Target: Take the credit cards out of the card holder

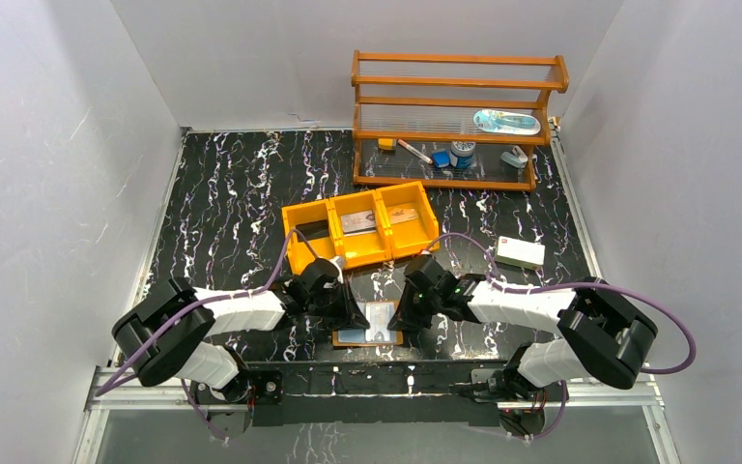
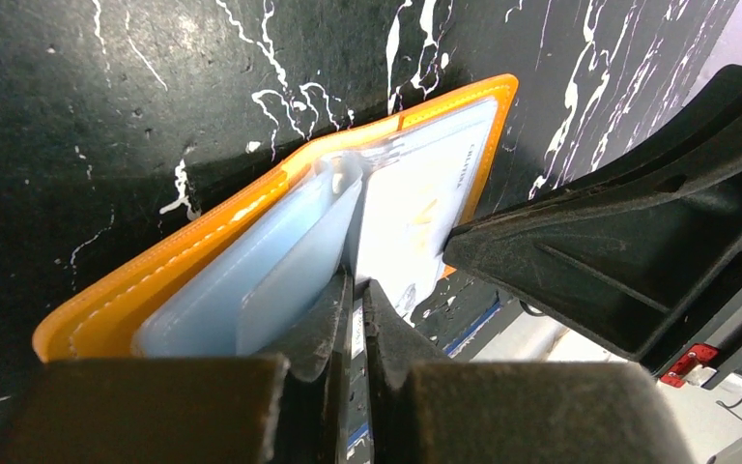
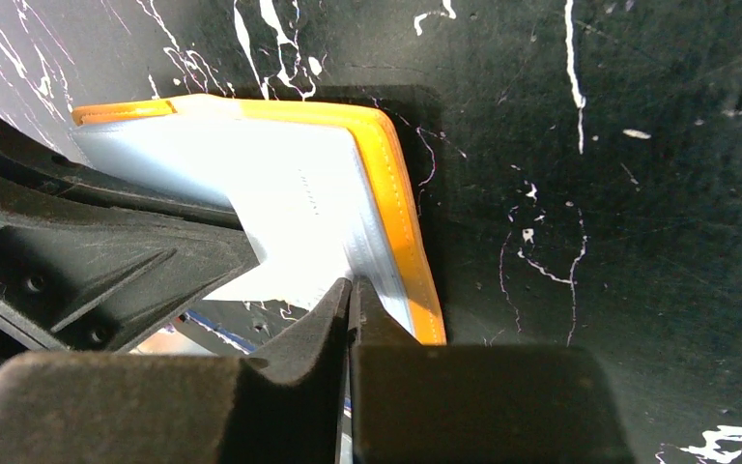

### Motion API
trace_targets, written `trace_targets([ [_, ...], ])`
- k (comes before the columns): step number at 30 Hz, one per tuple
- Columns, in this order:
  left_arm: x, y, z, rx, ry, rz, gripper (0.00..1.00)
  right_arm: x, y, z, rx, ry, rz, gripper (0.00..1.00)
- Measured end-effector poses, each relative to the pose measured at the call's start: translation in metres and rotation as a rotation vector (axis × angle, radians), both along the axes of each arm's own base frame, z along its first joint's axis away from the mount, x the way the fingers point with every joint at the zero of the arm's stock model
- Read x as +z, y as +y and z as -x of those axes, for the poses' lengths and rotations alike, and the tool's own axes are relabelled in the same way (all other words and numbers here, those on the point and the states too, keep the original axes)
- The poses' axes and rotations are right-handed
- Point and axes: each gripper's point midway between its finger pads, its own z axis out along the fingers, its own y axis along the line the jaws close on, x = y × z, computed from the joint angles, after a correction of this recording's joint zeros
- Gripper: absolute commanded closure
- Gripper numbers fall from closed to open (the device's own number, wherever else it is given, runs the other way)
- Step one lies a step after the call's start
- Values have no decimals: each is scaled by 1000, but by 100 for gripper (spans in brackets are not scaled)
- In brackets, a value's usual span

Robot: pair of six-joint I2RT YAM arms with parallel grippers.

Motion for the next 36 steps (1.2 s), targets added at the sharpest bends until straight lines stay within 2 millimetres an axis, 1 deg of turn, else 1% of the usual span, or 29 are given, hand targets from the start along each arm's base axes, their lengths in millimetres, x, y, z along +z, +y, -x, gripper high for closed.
trace_targets([
  [9, 5, 11, 2, -1, -50, -53, 100, 1, 2, -2, -21, -5, 0, 91],
  [15, 5, 20, 2, 4, -68, -87, 100, -1, 0, -2, -26, -9, 9, 90],
  [21, 4, 21, 3, -1, -68, -93, 100, 0, 1, -2, -23, -9, 3, 83],
  [23, 4, 21, 3, -2, -67, -92, 95, 1, 2, -3, -20, -14, -3, 80],
  [26, 4, 19, 3, -5, -65, -87, 92, 4, 2, -3, -15, -22, -9, 75],
  [30, 4, 18, 3, -6, -65, -82, 86, 9, 2, -3, 2, -41, -20, 74],
  [36, 6, 18, 2, -6, -67, -85, 70, 10, 3, -2, 25, -47, -24, 72],
])
